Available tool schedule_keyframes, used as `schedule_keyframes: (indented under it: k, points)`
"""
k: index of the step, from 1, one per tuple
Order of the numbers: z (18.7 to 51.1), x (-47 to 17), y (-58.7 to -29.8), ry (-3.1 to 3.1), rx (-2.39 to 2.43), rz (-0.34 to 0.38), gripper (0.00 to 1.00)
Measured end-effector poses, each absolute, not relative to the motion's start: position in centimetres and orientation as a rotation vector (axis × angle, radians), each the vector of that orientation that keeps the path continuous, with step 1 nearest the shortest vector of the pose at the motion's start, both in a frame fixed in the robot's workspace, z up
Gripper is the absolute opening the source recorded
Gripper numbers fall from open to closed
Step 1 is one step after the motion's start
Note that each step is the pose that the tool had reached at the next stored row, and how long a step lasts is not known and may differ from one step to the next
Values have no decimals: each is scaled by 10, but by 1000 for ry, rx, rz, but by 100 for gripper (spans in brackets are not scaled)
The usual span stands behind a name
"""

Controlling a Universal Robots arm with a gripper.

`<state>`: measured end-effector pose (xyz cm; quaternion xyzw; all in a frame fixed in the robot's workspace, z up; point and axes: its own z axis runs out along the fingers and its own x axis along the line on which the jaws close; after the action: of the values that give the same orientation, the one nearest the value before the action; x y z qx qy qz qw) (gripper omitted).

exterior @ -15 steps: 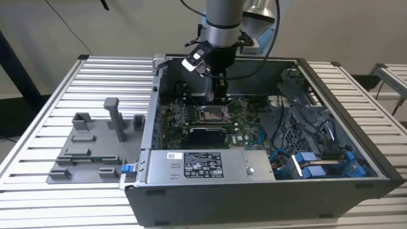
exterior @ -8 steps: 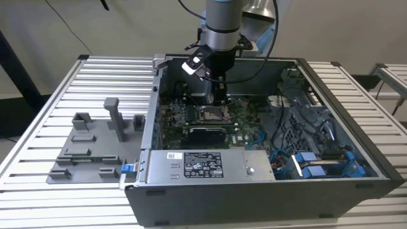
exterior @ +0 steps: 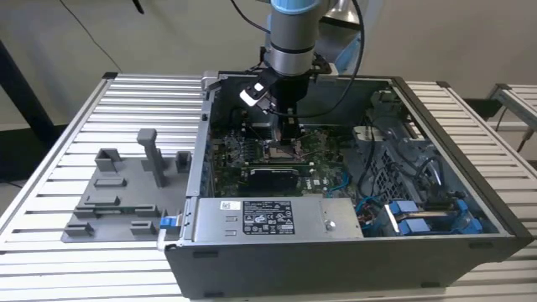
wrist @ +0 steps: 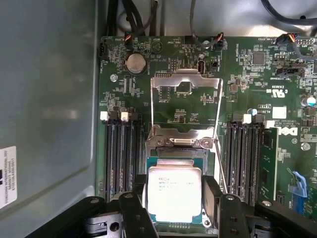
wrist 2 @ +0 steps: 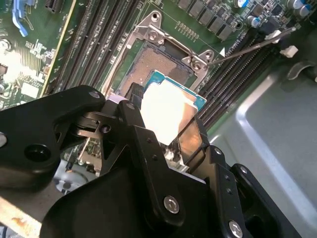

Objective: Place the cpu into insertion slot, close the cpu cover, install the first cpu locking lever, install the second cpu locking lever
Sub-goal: 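Place the cpu into insertion slot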

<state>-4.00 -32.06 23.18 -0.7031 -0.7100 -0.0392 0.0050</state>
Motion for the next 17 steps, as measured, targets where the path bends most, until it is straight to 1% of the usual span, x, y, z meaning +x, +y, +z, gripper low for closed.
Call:
schedule_keyframes:
  k: [17]
  points:
    - [205,-43,-321,-2222,-2203,-122,55]
